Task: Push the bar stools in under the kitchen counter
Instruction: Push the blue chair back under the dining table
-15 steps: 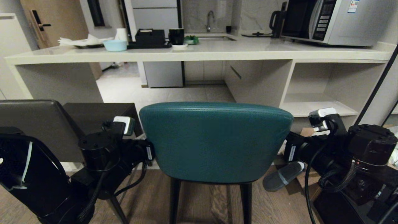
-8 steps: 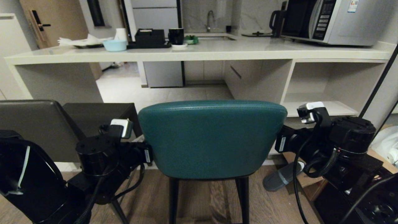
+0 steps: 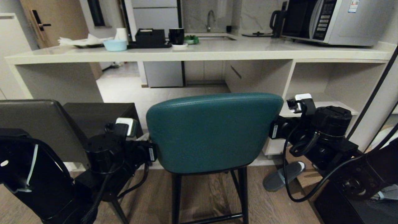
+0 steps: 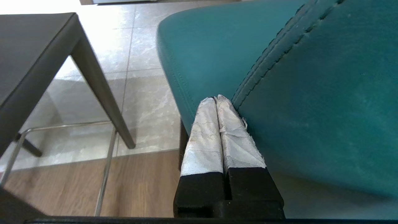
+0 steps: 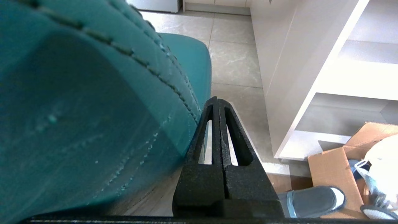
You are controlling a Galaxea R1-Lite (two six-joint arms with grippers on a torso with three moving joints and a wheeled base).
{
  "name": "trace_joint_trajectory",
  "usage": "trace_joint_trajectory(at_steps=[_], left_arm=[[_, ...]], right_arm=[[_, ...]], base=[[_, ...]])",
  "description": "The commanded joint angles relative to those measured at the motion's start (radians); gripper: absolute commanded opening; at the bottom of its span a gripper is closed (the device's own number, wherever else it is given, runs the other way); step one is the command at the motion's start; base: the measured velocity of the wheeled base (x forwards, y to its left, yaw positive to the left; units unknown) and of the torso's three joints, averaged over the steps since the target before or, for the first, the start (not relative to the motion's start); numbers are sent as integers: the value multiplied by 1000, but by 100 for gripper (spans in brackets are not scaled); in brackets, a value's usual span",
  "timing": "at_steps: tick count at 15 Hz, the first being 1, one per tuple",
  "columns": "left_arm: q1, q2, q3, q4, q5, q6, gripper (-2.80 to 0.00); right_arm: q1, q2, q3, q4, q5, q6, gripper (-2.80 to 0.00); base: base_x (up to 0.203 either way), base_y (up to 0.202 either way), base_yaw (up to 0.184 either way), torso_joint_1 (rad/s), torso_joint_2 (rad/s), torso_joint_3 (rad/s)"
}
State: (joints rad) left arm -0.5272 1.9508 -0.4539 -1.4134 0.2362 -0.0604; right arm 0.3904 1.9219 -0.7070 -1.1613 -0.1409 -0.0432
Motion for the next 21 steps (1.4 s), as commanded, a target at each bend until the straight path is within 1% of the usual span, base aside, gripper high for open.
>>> trace_joint_trajectory(at_steps=[1,7,9,11,13,16,21], left_arm=[[1,20,-6,-9,7,-1,-280],[13,48,-63,-6,9,10,-280],[15,52,-63,-2,9,10,-280],[38,69,-75,1,8,21,-280],[63,99,-101,-1,5,54,-280],[87,120,-154,8,-1,62,-280],[90,108,-141,8,0,62,-280]], right_arm=[[-18,21,3,-3,-13,-3,-280],[8,-15,38,-5,-15,-3,-280],[15,-14,60,-9,-14,-4,-280],[17,-13,73,-53,-16,-6,-280],[20,-14,80,-67,-16,-14,-280],[42,-18,92,-70,-19,-15,-280],[45,-21,89,-69,-20,-15,-280]], base=[[0,0,0,0,0,0],[0,0,0,0,0,0],[0,0,0,0,0,0],[0,0,0,0,0,0],[0,0,0,0,0,0],[0,0,0,0,0,0],[0,0,0,0,0,0]])
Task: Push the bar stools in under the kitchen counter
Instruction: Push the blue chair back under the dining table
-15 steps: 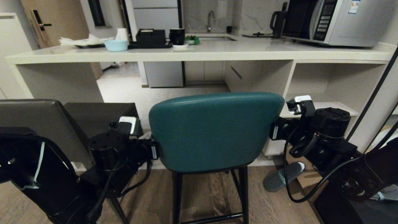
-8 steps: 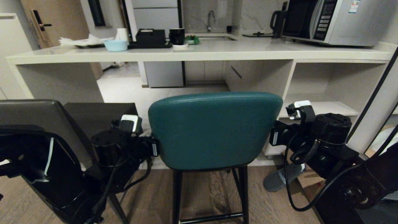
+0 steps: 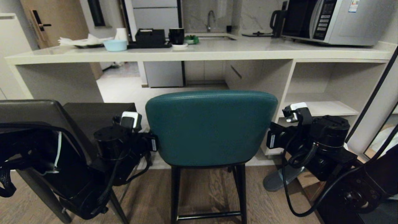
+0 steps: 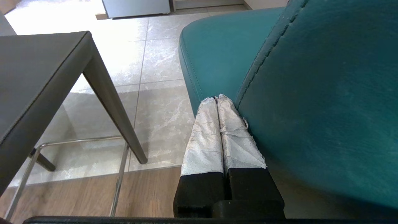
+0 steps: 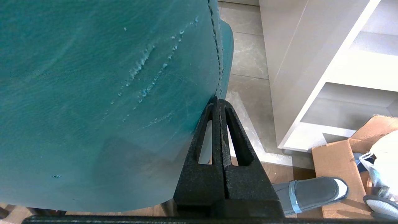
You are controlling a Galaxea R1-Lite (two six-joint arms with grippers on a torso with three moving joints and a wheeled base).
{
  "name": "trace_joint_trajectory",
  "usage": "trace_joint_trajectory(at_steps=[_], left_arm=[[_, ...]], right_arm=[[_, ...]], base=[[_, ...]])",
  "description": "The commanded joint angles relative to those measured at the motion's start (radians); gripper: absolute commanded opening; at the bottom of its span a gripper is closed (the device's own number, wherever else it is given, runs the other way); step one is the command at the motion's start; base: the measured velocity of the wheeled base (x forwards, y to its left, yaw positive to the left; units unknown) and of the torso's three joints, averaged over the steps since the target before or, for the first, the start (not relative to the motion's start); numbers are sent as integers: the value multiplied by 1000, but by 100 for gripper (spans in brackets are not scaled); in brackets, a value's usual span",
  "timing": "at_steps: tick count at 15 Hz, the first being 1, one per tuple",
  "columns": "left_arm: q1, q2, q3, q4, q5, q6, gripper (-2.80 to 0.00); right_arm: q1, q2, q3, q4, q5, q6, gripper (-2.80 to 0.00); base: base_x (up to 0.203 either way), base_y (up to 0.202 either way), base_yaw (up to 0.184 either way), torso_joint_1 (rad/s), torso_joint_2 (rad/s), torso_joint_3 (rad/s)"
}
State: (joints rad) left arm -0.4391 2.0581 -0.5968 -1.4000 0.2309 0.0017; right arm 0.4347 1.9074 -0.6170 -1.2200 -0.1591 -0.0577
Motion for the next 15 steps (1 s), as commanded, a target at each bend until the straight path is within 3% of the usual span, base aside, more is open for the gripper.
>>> trace_joint_trajectory(at_steps=[1,3,10,15], left_arm=[[0,-1,5,-5,8,0,-280],[0,-3,18,-7,8,0,-280],[-9,-12,38,-13,12,0,-280],[-9,-32,46,-11,13,1,-280]], right_arm=[[1,-2,-1,-10,-2,-1,-280],[1,0,-1,-10,-2,-1,-280],[1,-13,24,-12,-5,2,-280],[1,-8,26,-38,-3,-1,-280]], base=[[0,0,0,0,0,0],[39,0,-1,-3,1,4],[173,0,-1,-2,2,4],[0,0,0,0,0,0]])
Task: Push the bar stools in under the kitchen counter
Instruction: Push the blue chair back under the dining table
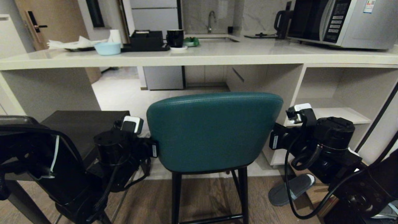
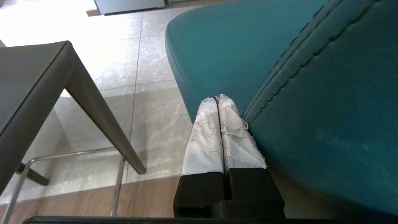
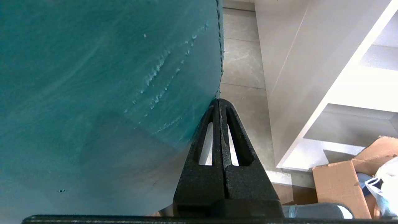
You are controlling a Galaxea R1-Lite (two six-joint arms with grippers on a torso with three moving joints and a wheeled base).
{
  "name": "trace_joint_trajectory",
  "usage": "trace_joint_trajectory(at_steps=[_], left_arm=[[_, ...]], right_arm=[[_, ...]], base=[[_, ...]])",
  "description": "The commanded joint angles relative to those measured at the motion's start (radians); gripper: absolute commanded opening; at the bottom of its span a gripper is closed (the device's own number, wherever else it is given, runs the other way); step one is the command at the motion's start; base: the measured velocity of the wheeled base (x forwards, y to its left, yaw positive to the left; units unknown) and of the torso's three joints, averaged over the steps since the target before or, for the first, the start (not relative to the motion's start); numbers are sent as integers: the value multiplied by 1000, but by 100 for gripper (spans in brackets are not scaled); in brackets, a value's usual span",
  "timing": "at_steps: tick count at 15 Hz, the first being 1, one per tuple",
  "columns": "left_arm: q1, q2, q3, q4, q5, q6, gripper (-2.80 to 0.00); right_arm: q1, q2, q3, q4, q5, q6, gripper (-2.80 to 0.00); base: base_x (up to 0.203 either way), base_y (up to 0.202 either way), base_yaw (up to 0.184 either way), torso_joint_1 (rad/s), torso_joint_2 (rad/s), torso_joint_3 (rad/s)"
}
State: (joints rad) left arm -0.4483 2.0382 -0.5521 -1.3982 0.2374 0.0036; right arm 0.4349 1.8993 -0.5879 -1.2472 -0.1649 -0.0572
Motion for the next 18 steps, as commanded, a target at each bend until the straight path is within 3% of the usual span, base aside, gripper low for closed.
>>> trace_joint_trajectory(at_steps=[1,7,11,14,18], left_arm=[[0,-12,0,-13,6,1,-280],[4,3,-26,-10,6,30,-280],[15,24,-125,16,5,88,-280],[16,18,-189,85,5,97,-280],[9,11,-134,80,6,93,-280]], right_arm=[[1,1,-3,-11,2,0,-280],[-1,20,-3,-14,5,4,-280],[-4,28,6,-14,7,7,-280],[-4,30,6,-14,7,5,-280],[-24,30,8,-21,6,6,-280]], base=[[0,0,0,0,0,0],[0,0,0,0,0,0],[0,0,0,0,0,0],[0,0,0,0,0,0],[0,0,0,0,0,0]])
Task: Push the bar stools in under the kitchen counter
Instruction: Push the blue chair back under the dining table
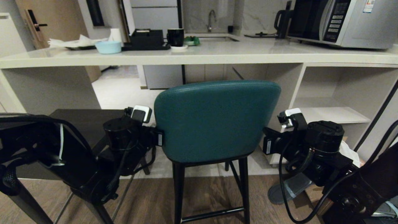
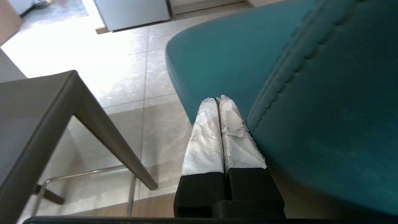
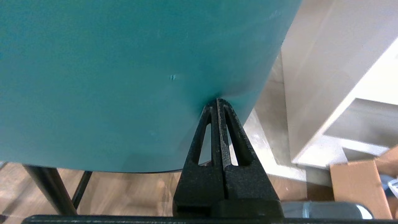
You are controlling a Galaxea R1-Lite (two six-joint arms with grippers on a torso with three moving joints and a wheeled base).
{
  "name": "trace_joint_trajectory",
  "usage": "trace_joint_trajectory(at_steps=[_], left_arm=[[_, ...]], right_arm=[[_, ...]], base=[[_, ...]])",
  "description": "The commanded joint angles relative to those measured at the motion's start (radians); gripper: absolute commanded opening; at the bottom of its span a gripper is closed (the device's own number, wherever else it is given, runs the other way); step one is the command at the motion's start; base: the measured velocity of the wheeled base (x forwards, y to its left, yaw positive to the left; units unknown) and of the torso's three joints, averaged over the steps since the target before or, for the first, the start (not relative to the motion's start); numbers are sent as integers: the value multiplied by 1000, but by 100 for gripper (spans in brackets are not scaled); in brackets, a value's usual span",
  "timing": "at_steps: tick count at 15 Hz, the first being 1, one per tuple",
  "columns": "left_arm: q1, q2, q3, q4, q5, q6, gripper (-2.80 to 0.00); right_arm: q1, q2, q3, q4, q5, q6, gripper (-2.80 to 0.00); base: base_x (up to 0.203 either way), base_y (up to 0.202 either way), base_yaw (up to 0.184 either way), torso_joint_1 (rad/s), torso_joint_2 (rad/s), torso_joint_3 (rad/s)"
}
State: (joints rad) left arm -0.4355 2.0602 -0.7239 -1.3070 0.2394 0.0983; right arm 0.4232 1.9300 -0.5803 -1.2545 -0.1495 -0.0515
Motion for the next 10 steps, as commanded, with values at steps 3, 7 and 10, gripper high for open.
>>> trace_joint_trajectory(at_steps=[3,7,10], left_arm=[[-7,-8,128,-110,6,-2,-280],[-8,-14,174,-136,8,-3,-280],[-9,-4,166,-182,8,-2,-280]], right_arm=[[-116,-3,3,-14,14,0,-280],[-336,-34,7,-11,161,1,-280],[-385,19,-123,-10,228,1,-280]], base=[[0,0,0,0,0,0],[0,0,0,0,0,0],[0,0,0,0,0,0]])
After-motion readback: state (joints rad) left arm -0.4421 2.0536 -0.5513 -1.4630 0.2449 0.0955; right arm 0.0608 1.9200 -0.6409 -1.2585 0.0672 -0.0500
